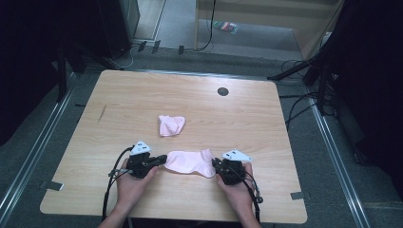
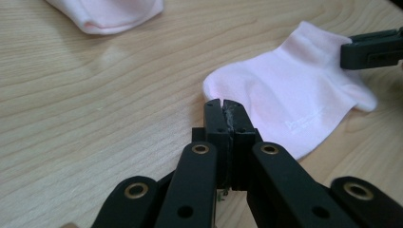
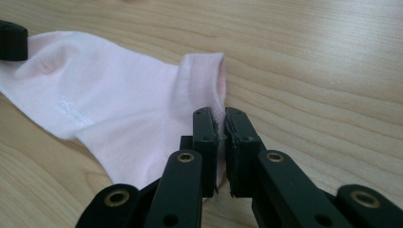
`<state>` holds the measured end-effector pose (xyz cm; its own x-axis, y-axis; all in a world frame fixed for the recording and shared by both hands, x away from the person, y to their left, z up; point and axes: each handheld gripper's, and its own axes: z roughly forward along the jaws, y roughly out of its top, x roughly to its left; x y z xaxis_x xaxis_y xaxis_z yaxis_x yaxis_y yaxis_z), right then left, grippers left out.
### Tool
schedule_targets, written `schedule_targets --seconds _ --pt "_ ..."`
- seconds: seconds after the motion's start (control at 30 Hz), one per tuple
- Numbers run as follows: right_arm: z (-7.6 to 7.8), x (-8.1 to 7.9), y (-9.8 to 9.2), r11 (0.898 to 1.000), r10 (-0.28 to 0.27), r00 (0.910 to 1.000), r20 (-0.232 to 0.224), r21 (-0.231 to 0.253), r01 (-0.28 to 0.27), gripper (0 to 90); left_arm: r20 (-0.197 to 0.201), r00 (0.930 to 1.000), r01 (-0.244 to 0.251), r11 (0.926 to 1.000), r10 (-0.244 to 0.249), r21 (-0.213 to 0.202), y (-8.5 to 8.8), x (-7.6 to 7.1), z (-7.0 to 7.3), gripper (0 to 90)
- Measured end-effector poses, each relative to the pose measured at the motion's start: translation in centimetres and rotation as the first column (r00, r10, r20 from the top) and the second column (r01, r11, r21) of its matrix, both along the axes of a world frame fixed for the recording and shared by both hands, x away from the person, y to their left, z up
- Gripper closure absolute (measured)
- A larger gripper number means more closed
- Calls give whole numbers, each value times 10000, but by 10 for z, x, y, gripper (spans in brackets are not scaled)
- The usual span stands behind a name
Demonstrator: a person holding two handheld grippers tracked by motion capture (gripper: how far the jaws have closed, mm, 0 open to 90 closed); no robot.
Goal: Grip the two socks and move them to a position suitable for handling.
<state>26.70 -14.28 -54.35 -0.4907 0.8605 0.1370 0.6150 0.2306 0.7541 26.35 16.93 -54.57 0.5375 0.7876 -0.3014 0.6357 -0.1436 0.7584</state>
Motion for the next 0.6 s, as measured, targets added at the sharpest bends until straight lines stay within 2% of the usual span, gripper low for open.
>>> schedule_targets --seconds 0.1,0.17,0.23,0.27,0.33,0.4,0.47,0.6 --pt "7 -3 -5 9992 78 10000 27 394 -79 860 318 9992 -235 9995 242 -206 16 -8 6 900" --pt "11 -7 -7 9977 334 9993 157 583 -343 865 444 9984 -324 9987 341 -388 27 -15 12 900" --pt "15 -12 -5 9978 375 9992 169 546 -384 870 551 9975 -426 9983 448 -399 32 -19 15 900" --pt "17 -15 -4 9984 341 9992 216 452 -351 873 602 9970 -477 9984 494 -291 39 -26 19 900" --pt "19 -17 -5 9996 124 9994 324 269 -132 876 425 9980 -453 9984 467 -331 43 -30 18 900" --pt "17 -17 -8 9991 6 10000 80 435 -10 876 198 9996 -180 9988 189 -455 41 -33 14 900" --pt "14 -17 -9 9976 144 9998 -146 678 -134 875 229 9996 179 9992 -171 -360 34 -35 10 900" --pt "8 -19 1 9959 767 9965 -338 501 -750 872 70 9982 592 9982 -591 -108 20 -38 7 900"
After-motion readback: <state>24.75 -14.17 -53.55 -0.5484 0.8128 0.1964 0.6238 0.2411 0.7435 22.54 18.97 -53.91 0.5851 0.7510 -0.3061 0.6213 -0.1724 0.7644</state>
